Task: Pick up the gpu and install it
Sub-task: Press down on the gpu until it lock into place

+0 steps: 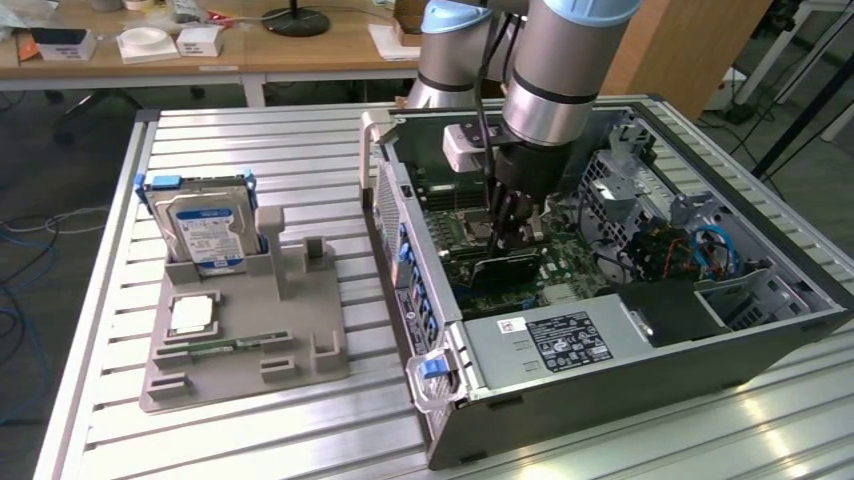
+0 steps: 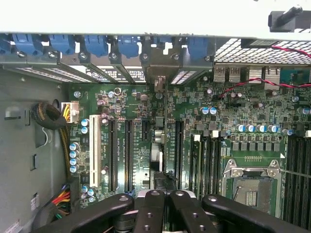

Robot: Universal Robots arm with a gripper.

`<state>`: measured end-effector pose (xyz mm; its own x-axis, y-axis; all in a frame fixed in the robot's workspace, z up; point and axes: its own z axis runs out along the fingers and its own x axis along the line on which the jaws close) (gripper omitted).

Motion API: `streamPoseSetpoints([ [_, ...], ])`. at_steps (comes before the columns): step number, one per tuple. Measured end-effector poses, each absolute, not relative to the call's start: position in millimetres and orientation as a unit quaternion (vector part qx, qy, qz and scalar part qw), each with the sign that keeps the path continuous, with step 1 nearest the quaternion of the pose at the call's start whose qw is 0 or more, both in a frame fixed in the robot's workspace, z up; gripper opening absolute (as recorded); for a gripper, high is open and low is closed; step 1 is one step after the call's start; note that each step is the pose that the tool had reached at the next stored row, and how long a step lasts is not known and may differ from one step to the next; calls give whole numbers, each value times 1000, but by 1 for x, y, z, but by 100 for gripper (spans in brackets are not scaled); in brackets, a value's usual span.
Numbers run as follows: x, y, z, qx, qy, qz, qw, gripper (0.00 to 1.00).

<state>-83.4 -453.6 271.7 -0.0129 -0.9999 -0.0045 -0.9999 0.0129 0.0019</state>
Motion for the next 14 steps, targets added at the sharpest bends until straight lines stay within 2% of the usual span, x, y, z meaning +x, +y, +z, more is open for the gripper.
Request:
streamPoseSetpoints([
  [14,-85,-454,264,-703,712,2,1,11],
])
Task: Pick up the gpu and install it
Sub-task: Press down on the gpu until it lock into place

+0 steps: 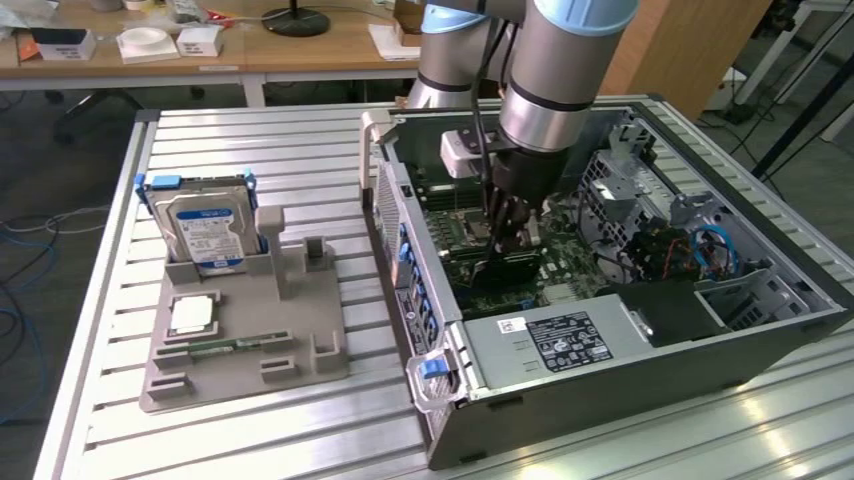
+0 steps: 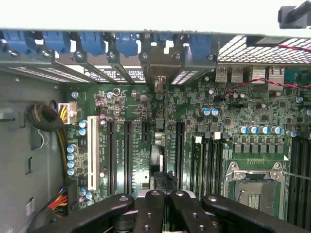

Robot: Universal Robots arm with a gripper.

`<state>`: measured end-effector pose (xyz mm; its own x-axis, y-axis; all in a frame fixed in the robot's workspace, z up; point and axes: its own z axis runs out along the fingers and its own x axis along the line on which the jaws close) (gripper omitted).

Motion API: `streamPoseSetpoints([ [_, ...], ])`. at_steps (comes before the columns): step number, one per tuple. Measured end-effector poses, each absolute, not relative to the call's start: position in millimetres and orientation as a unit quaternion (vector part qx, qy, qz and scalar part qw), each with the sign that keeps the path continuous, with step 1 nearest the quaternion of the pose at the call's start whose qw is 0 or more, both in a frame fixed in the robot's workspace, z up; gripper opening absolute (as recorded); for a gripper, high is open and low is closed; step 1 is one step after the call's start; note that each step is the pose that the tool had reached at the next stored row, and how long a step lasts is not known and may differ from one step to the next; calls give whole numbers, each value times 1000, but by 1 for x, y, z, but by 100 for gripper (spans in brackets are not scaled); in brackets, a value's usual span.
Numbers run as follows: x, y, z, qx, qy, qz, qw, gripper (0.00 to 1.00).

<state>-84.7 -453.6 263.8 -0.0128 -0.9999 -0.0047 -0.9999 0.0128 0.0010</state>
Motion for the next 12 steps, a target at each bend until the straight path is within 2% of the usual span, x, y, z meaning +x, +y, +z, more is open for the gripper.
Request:
streamPoseSetpoints([
  [7,-85,-454,260,-703,712,2,1,11],
  [12,-85,-454,268,-703,712,3,1,11],
])
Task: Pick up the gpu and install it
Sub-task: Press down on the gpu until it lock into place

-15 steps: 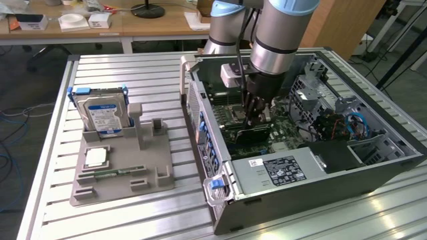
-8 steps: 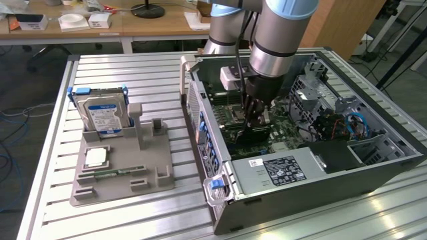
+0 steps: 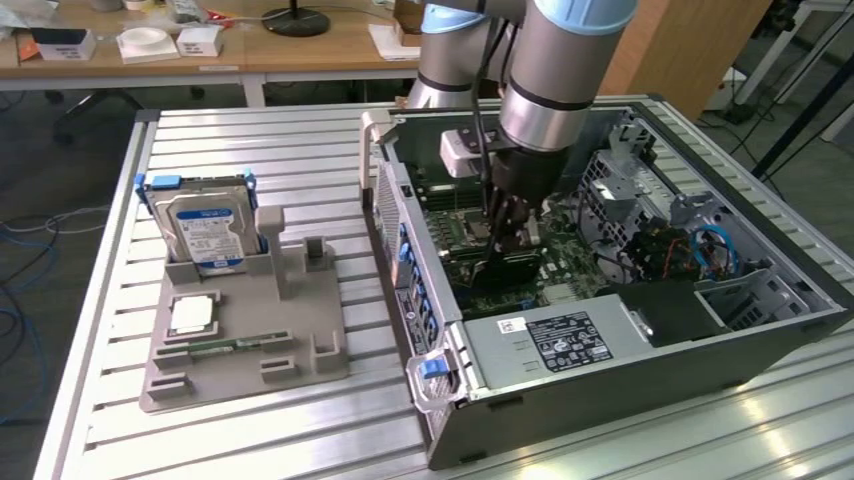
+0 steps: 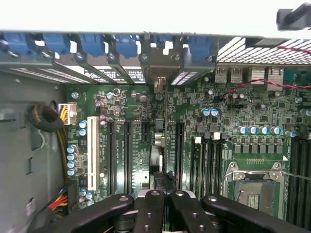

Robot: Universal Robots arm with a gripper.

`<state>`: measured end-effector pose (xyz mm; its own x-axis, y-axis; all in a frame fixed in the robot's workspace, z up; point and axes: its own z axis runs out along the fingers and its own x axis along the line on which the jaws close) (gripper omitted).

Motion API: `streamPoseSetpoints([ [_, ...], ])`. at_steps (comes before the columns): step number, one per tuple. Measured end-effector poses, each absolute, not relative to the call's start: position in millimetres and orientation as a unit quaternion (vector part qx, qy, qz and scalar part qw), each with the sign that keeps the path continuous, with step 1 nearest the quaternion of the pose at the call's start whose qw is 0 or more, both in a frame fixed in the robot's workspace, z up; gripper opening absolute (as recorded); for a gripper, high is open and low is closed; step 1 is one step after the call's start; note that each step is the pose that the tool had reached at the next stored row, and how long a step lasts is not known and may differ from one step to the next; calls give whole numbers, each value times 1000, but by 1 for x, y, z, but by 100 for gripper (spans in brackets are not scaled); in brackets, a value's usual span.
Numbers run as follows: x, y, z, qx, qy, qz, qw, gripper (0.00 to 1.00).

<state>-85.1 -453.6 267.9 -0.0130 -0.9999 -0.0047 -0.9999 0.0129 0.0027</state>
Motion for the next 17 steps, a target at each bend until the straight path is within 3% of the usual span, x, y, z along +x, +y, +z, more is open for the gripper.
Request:
streamPoseSetpoints([
  [17,-103,-454,288,-701,713,7,-3,11],
])
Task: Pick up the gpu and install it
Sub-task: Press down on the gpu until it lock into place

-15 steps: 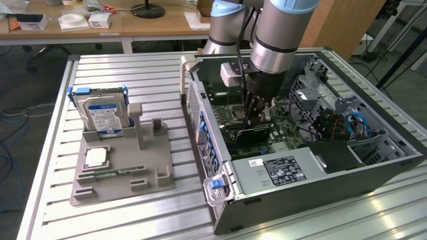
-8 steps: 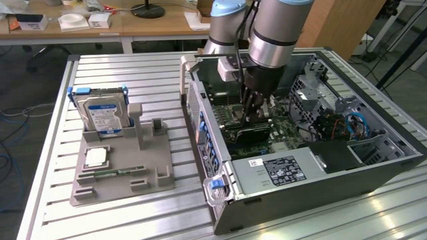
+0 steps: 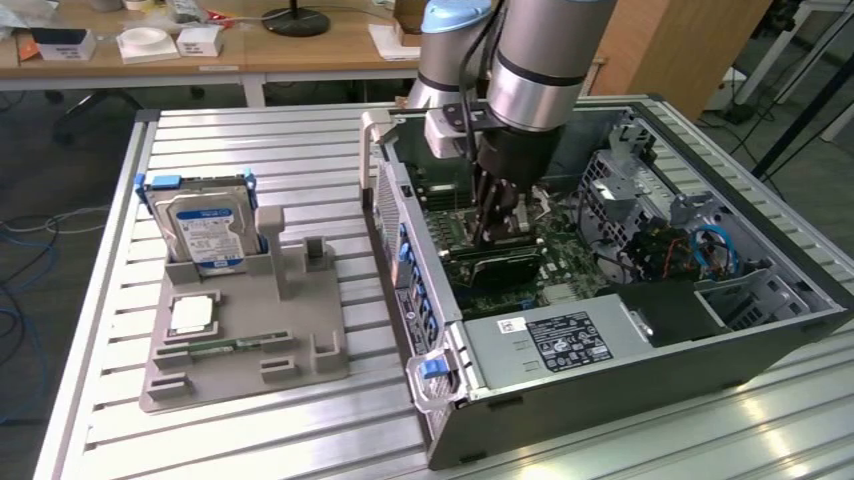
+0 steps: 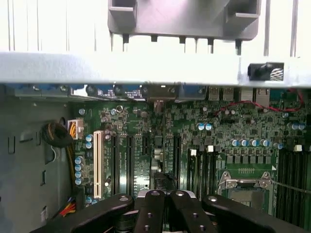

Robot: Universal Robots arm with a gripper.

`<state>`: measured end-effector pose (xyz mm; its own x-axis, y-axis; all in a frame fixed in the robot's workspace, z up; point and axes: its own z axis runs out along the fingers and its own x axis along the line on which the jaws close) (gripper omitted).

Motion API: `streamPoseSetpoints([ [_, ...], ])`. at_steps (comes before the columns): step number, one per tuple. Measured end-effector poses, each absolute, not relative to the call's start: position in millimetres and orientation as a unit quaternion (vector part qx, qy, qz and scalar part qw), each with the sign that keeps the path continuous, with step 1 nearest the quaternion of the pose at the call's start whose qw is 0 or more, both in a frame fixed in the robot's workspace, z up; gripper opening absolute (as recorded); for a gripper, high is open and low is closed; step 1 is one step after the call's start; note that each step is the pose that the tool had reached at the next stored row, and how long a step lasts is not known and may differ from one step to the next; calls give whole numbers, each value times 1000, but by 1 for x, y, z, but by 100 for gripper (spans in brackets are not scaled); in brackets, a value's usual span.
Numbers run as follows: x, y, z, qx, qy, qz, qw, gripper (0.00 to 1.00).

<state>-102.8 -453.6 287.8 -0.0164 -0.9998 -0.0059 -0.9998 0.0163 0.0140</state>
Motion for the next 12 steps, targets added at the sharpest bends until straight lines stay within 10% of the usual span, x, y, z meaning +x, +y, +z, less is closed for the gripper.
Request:
streamPoseSetpoints([
  [12,-118,-454,297,699,-715,-16,6,11],
])
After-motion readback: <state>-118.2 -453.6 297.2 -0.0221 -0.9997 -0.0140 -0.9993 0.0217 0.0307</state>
